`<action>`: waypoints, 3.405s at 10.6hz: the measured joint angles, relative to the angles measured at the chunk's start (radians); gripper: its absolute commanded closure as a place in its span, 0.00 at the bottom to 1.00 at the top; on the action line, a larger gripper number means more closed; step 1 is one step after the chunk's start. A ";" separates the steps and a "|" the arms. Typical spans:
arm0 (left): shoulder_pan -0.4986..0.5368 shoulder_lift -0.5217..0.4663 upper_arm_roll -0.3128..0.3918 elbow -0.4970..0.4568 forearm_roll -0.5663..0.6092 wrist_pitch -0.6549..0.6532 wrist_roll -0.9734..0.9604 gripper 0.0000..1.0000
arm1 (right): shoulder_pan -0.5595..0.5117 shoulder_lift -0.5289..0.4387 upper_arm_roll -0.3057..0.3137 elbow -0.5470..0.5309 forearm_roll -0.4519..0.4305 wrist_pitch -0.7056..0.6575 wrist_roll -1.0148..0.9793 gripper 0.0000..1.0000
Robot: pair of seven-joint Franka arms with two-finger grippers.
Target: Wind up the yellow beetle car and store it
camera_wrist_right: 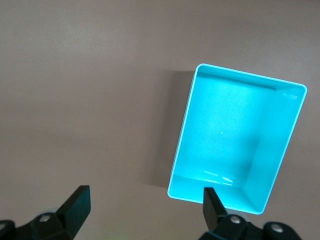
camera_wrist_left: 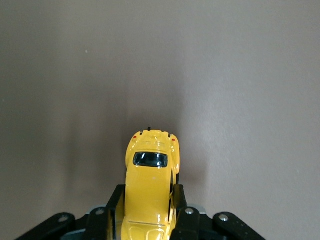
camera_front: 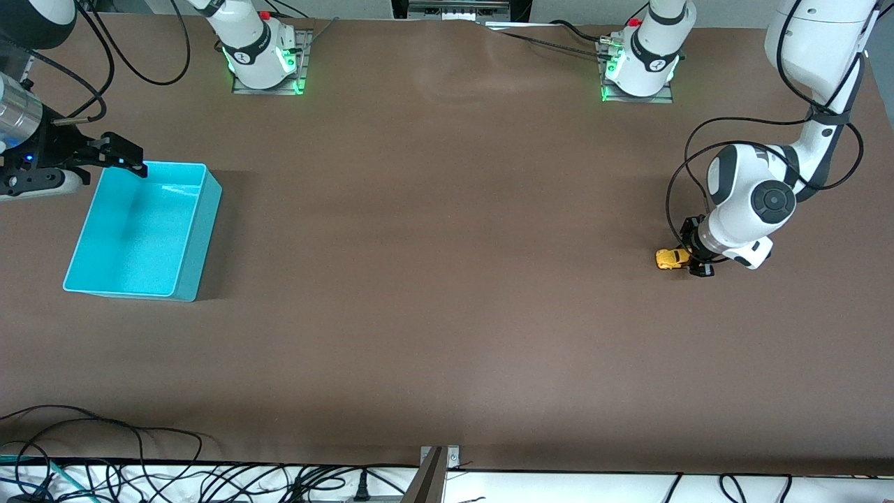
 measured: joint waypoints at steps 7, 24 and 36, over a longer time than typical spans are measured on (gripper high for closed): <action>-0.045 0.024 -0.197 0.050 0.000 -0.106 -0.220 1.00 | 0.000 -0.002 0.000 0.001 0.000 -0.003 -0.010 0.00; 0.289 0.045 -0.196 0.061 0.162 -0.136 0.037 1.00 | 0.001 -0.003 0.000 0.002 0.000 -0.008 -0.017 0.00; 0.298 0.111 -0.186 0.067 0.168 -0.114 0.033 0.14 | 0.001 0.008 -0.001 0.000 0.000 -0.008 -0.017 0.00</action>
